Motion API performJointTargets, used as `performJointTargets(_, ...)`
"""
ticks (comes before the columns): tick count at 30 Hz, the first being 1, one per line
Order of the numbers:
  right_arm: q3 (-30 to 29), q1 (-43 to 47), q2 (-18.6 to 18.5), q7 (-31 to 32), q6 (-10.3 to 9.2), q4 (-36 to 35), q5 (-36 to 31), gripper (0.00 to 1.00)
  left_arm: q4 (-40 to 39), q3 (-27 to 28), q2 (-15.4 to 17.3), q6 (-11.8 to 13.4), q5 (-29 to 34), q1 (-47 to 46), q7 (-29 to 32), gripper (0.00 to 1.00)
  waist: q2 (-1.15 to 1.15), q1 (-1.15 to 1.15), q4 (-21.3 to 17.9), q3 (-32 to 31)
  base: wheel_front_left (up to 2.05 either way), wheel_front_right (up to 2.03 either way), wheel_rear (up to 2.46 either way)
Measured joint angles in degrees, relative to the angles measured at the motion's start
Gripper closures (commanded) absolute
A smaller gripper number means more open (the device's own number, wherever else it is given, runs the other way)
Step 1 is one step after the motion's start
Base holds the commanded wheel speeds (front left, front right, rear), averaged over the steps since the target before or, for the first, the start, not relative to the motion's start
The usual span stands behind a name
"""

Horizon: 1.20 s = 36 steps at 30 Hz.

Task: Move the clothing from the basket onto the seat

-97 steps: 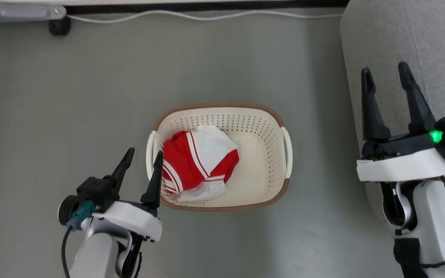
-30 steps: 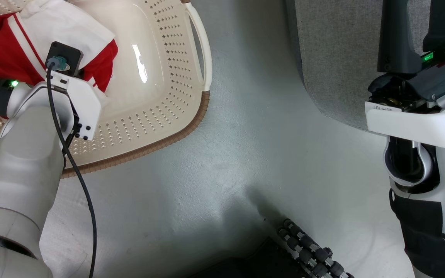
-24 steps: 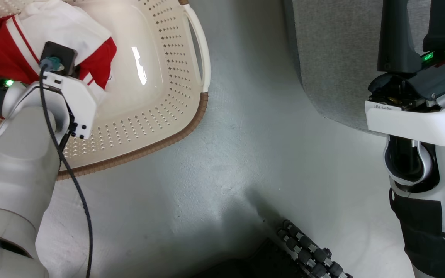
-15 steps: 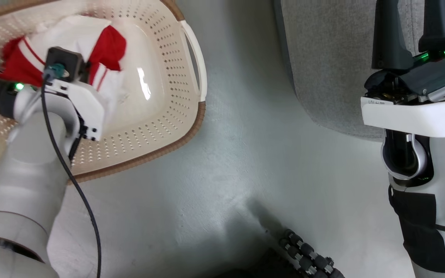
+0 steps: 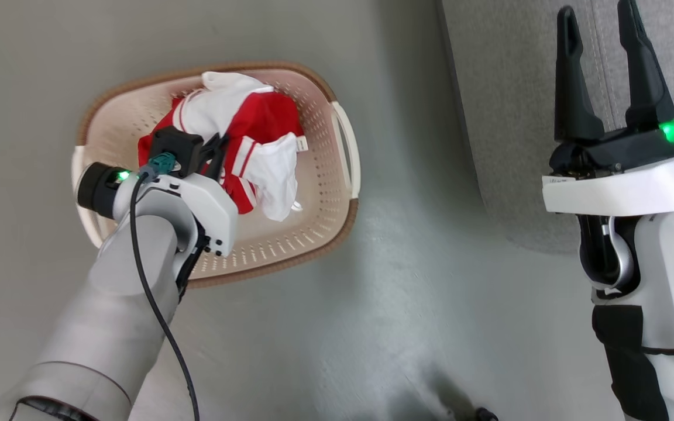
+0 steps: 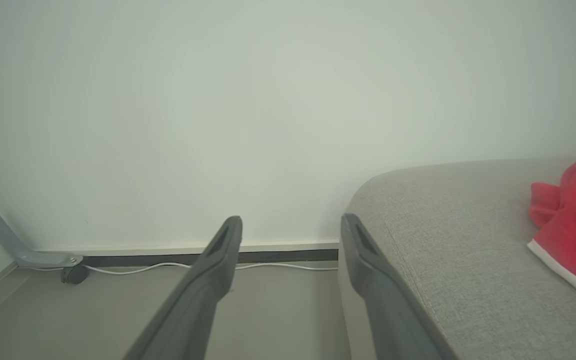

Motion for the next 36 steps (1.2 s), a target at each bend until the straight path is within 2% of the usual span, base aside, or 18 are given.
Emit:
performJointTargets(14,-4.00,8.46,-0.01,0.00,0.00,7.39,-5.06,0.00,-21.36,5.10,-1.41,-0.07,2.69,10.51,-0.04,1.00,0.00,0.00,7.01,-14.26,0.00,0.00,0.00)
performJointTargets(20,-4.82,11.69,0.00,0.01,0.00,9.71,-6.10,0.00,-28.27,6.58,-1.76,-1.05,4.12,14.33,-0.05,1.00,0.00,0.00,9.58,-20.02,0.00,0.00,0.00)
performJointTargets(30,-5.24,16.84,0.02,0.00,0.00,12.05,-6.38,0.00,-37.84,7.87,-1.60,-1.58,4.75,16.79,-0.07,1.00,0.00,0.00,12.13,-27.82,0.00,0.00,0.00)
performJointTargets(36,-5.71,18.24,0.03,0.01,0.00,12.71,-6.38,0.00,-44.40,7.82,-0.45,-1.58,4.82,16.71,0.84,1.00,0.00,0.00,13.23,-29.86,0.00,0.00,0.00)
